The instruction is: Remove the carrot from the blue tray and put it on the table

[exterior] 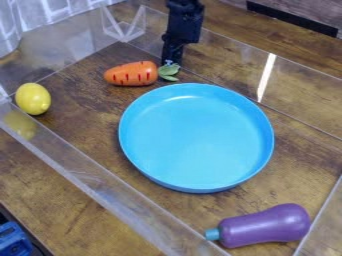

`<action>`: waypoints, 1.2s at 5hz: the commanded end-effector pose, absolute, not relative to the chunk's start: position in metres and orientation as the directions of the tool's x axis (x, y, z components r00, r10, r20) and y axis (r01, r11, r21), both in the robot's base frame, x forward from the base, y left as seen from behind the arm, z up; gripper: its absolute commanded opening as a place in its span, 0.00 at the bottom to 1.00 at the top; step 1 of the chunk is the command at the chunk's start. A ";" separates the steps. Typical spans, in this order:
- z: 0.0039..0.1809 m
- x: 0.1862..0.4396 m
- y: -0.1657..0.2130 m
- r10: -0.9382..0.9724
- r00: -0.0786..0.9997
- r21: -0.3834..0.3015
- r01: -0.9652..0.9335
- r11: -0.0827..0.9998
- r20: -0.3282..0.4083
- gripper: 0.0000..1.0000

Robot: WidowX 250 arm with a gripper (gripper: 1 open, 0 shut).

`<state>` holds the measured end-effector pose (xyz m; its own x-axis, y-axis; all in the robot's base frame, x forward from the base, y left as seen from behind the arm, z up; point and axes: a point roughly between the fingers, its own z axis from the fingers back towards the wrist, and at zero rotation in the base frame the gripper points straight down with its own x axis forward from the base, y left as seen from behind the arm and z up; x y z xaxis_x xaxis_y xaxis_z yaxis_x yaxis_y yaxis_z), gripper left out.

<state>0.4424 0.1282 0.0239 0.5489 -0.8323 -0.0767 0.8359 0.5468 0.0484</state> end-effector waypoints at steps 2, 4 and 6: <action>0.045 0.443 0.158 -0.754 0.655 0.062 0.755 0.652 -0.043 0.00; 0.039 0.445 0.167 -0.797 0.602 0.055 0.798 0.600 -0.042 1.00; 0.028 0.453 0.157 -0.781 0.623 0.047 0.782 0.622 -0.041 1.00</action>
<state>0.4398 0.1683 0.0233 0.6255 -0.7776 -0.0647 0.7796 0.6261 0.0115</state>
